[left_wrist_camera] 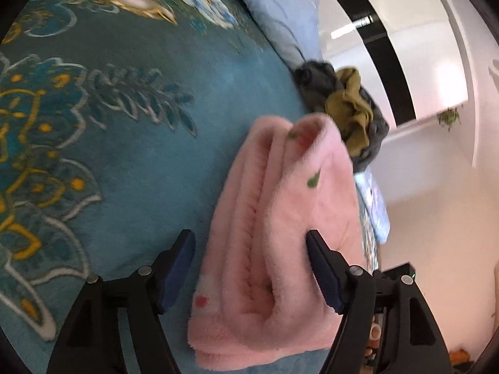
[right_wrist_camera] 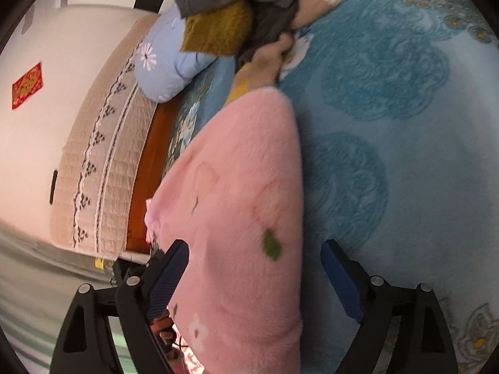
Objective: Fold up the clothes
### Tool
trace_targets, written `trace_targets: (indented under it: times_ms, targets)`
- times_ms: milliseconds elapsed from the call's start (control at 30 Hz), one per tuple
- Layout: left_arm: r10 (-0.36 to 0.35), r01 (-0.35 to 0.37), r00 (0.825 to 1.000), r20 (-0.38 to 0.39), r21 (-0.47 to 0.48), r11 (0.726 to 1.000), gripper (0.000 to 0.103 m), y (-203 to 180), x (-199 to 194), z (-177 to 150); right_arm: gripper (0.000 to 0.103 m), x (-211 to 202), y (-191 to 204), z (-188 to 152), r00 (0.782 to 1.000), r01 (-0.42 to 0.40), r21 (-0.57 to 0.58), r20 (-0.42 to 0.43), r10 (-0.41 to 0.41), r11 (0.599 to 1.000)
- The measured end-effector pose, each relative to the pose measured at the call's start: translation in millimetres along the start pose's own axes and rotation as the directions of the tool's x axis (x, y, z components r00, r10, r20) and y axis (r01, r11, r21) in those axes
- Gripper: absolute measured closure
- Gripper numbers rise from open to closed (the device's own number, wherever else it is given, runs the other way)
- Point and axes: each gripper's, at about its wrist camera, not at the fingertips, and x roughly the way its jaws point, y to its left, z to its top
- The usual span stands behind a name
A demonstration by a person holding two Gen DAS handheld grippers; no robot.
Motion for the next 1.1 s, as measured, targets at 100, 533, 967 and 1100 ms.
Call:
trace_targets:
  times_ms: [100, 533, 967, 1100]
  targets:
    - [0.01, -0.009, 0.999, -0.031, 0.029, 1.0, 0.028, -7, 9, 5, 0.013, 1, 4, -1, 1.0, 0.023, -0.034, 0.007, -0.022, 0.999]
    - [0.003, -0.003, 1.0, -0.007, 0.047, 0.999, 0.042, -16, 20, 4, 0.024, 13, 24, -4, 0.997, 0.066, -0.017, 0.028, -0.065, 0.998]
    - [0.009, -0.02, 0.998, 0.063, 0.176, 0.984, 0.061, -37, -4, -3, 0.068, -2, 84, -5, 0.977, 0.208, -0.09, 0.074, -0.202, 0.974]
    - [-0.029, 0.009, 0.994, 0.107, 0.182, 0.983, 0.061, -33, -23, 4, 0.068, 2, 129, 0, 0.977, 0.209, -0.196, 0.082, -0.196, 0.958]
